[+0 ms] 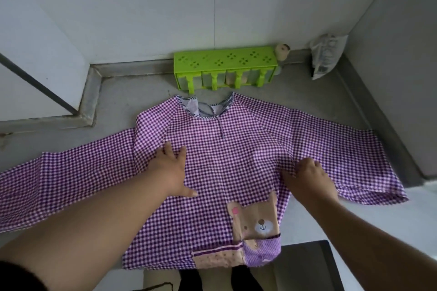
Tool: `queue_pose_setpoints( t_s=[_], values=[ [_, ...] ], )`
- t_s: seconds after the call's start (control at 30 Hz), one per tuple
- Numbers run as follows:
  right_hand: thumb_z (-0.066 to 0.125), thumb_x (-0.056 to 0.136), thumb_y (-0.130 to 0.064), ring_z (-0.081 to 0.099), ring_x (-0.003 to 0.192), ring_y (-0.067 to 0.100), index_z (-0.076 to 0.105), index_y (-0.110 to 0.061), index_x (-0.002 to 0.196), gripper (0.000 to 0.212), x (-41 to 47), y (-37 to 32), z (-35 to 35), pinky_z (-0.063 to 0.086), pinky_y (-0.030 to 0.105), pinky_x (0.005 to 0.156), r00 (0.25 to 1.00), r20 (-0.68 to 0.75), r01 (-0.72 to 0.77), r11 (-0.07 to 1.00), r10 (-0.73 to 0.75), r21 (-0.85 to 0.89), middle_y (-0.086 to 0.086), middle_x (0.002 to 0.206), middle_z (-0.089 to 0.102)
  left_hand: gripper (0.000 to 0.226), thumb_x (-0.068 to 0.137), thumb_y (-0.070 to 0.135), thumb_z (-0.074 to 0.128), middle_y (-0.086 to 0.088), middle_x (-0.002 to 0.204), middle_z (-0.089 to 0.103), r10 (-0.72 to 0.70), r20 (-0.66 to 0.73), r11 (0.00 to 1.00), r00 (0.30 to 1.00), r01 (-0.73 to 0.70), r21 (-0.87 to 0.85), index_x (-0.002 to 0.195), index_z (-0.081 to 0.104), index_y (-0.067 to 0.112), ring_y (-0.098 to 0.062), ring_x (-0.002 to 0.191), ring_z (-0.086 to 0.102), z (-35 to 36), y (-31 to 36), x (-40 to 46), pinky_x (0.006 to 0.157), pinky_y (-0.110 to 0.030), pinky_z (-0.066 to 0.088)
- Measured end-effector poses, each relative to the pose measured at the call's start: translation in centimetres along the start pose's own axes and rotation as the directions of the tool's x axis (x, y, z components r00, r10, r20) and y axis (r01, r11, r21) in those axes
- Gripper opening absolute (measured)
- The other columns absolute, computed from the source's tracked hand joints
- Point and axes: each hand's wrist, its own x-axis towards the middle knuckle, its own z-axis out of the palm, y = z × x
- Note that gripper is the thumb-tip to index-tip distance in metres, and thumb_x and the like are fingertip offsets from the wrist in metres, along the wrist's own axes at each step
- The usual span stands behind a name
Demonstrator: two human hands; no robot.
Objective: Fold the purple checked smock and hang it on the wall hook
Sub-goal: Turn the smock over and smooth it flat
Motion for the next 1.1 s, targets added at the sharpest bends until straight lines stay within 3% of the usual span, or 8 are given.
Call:
queue_pose_setpoints(
  t_s=[0.1,0.23,0.4,0.5,0.63,0.77,0.93,1.1],
  values=[
    [0.059,0.091,-0.061,0.071,0.064,0.014,0.062,-0.023,0.097,0.038,-1.8,0.4,0.2,0.063,0.033,0.056,0.976,0.198,-0.101,0.994,0.091,0.041,-0.004,0.078,0.070,0.145,0.074,0.089,0.064,-0.025,0.173,-0.017,0.078,-0.096,0.996,0.992,-0.072,0.061,0.166,-0.017,0.012,-0.046,0.161,0.002,-0.5,0.8,0.0,0.126,-0.056,0.028],
    [0.065,0.097,-0.034,0.073,0.078,0.014,0.071,-0.018,0.104,0.018,-2.2,-1.2,-0.3,0.062,0.026,0.072,0.828,0.469,-0.267,0.951,0.308,-0.152,0.000,0.089,0.073,0.113,0.091,0.057,0.070,-0.011,0.175,-0.018,0.413,-0.193,0.910,0.890,-0.412,0.048,0.167,-0.008,0.028,-0.036,0.163,-0.002,-0.8,4.0,-0.5,0.126,-0.055,0.030],
    [0.045,0.105,-0.032,0.065,0.083,0.017,0.062,-0.016,0.113,0.025,-3.4,-0.8,1.2,0.050,0.026,0.066,0.929,0.370,-0.117,0.961,0.016,0.251,0.004,0.102,0.069,0.145,0.062,0.107,0.043,-0.021,0.170,-0.029,0.298,-0.058,0.954,0.953,-0.296,0.052,0.161,-0.030,0.029,-0.049,0.159,-0.014,-0.4,8.2,-1.0,0.124,-0.061,0.031],
    [0.038,0.109,-0.036,0.066,0.090,0.014,0.057,-0.022,0.114,0.024,-4.6,-0.6,1.0,0.054,0.032,0.081,0.945,0.322,-0.114,0.856,-0.064,0.505,0.000,0.109,0.068,0.154,0.054,0.109,0.045,-0.025,0.166,-0.033,0.263,-0.059,0.955,0.963,-0.251,0.159,0.157,-0.036,0.029,-0.055,0.156,-0.014,-0.4,8.0,-0.4,0.123,-0.060,0.032],
    [0.063,0.099,-0.038,0.071,0.092,0.021,0.066,-0.020,0.110,0.022,-5.6,0.8,1.2,0.063,0.040,0.080,0.844,0.535,-0.411,0.614,-0.022,0.674,0.003,0.105,0.073,0.153,0.060,0.102,0.057,-0.024,0.165,-0.036,0.256,-0.043,0.946,0.966,-0.242,0.216,0.155,-0.039,0.031,-0.054,0.157,-0.014,-0.6,7.7,0.0,0.123,-0.059,0.032],
    [0.077,0.083,-0.032,0.052,0.061,0.011,0.072,-0.015,0.101,0.025,-6.5,1.8,1.7,0.042,0.025,0.053,0.721,0.666,-0.392,0.680,-0.191,0.620,0.001,0.080,0.064,0.154,0.063,0.095,0.066,-0.024,0.165,-0.037,0.254,-0.027,0.940,0.967,-0.240,0.243,0.156,-0.039,0.030,-0.054,0.157,-0.013,-0.9,7.2,0.1,0.122,-0.060,0.031],
    [0.078,0.081,-0.037,0.071,0.105,0.008,0.070,-0.028,0.122,0.043,-7.8,1.7,1.9,0.058,0.035,0.099,0.739,0.590,-0.169,0.758,-0.325,0.630,-0.013,0.114,0.075,0.156,0.062,0.091,0.071,-0.024,0.164,-0.038,0.243,0.004,0.936,0.970,-0.235,0.262,0.156,-0.038,0.031,-0.054,0.156,-0.015,-1.1,7.4,0.0,0.123,-0.060,0.031],
    [0.076,0.073,-0.048,0.074,0.103,0.022,0.076,-0.021,0.110,0.045,-8.8,1.9,1.6,0.058,0.045,0.098,0.813,0.477,-0.183,0.631,-0.334,0.754,-0.001,0.107,0.079,0.161,0.059,0.090,0.075,-0.024,0.163,-0.040,0.224,0.031,0.928,0.974,-0.223,0.299,0.154,-0.040,0.030,-0.055,0.155,-0.017,-1.3,7.5,0.2,0.123,-0.063,0.030]
  ],
)
